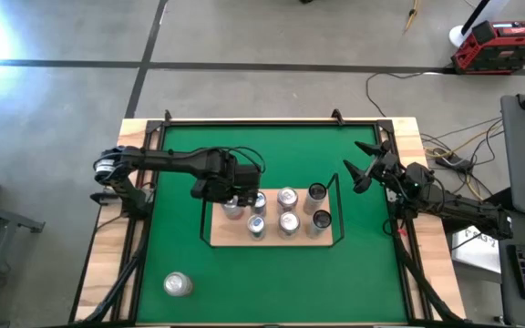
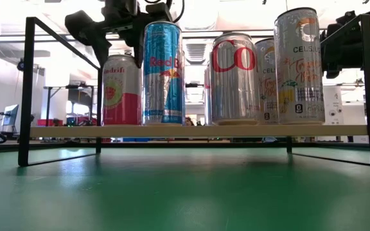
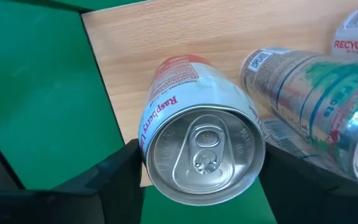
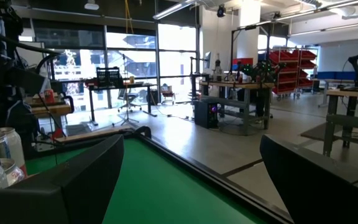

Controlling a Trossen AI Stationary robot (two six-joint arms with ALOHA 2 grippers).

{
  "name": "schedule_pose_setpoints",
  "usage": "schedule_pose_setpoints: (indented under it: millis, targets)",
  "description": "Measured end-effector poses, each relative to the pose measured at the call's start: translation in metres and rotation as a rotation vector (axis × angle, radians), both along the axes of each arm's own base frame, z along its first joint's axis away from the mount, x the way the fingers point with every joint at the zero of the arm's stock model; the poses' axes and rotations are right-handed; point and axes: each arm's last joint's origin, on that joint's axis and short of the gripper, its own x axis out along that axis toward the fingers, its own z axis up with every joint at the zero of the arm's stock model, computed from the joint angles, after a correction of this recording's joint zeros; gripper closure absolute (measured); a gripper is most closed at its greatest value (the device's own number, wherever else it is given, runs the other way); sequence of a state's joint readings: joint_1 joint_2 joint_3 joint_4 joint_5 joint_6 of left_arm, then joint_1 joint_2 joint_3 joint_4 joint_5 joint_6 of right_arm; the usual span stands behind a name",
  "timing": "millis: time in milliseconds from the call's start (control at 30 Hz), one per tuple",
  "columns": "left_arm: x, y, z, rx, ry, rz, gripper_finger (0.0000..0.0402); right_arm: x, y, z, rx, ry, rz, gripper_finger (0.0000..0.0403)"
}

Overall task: Place canned beverage on shelf
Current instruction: Put the top white-pink soda can on the shelf

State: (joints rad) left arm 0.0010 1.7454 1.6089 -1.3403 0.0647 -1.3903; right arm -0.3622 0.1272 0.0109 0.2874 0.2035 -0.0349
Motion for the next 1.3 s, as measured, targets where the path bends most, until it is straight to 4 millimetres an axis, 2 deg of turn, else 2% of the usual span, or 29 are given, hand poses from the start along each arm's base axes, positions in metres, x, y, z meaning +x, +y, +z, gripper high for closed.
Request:
schedule_pose_setpoints:
  millis: [233, 467, 767, 1033, 1167, 1300]
  targets:
    - [-0.001, 0.000, 0.000, -0.011, 0.016, 0.120, 0.0107, 0.000, 0.000, 0.000, -0.001, 0.001, 0.000, 0.0035]
    - [-0.001, 0.000, -0.001, -0.017, 0.024, 0.189, 0.0109, 0.000, 0.000, 0.000, 0.000, 0.000, 0.000, 0.0035]
    - [-0.001, 0.000, -0.002, -0.008, 0.026, 0.137, 0.0091, 0.000, 0.000, 0.000, 0.000, 0.000, 0.000, 0.0035]
    - [0.000, 0.000, -0.002, -0.002, 0.021, 0.103, 0.0038, 0.000, 0.000, 0.000, -0.001, 0.001, 0.000, 0.0035]
    - [0.001, 0.001, 0.003, 0.016, -0.003, 0.084, 0.0007, 0.000, 0.000, 0.000, -0.001, 0.000, 0.000, 0.0035]
    - [0.003, 0.002, 0.012, 0.050, -0.029, 0.051, 0.0008, 0.000, 0.000, 0.000, -0.001, 0.001, 0.000, 0.0035]
